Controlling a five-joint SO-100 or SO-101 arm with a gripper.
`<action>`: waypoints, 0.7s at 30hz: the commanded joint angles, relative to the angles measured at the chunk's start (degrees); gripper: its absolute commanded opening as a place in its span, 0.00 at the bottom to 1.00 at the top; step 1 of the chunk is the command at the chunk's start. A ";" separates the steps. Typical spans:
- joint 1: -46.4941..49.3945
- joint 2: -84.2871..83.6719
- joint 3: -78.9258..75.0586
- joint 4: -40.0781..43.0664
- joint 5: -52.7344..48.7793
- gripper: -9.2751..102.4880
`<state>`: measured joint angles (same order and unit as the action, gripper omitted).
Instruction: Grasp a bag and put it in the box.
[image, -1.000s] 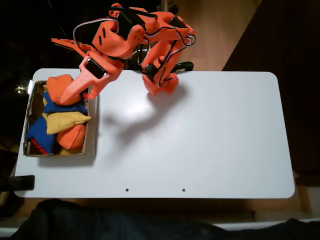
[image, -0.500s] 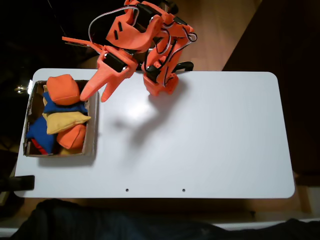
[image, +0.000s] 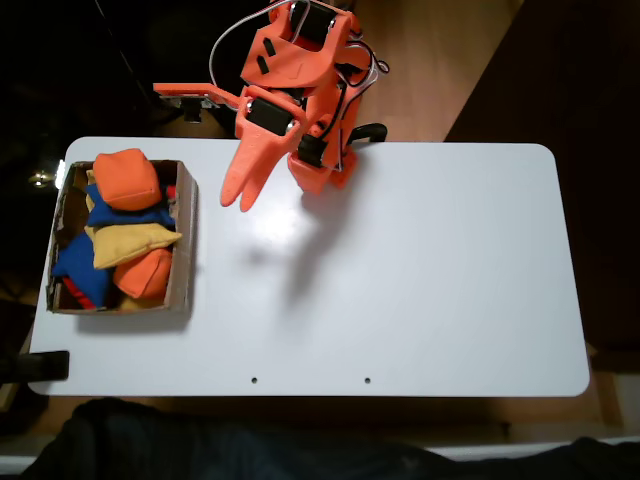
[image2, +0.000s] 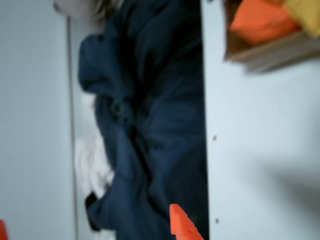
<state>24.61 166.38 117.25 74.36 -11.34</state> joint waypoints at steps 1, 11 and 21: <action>-3.34 2.20 0.62 -0.70 0.79 0.52; -9.84 6.59 4.92 -2.11 4.57 0.23; -16.88 11.25 10.90 -3.16 10.72 0.08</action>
<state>9.40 176.22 126.91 72.25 -1.32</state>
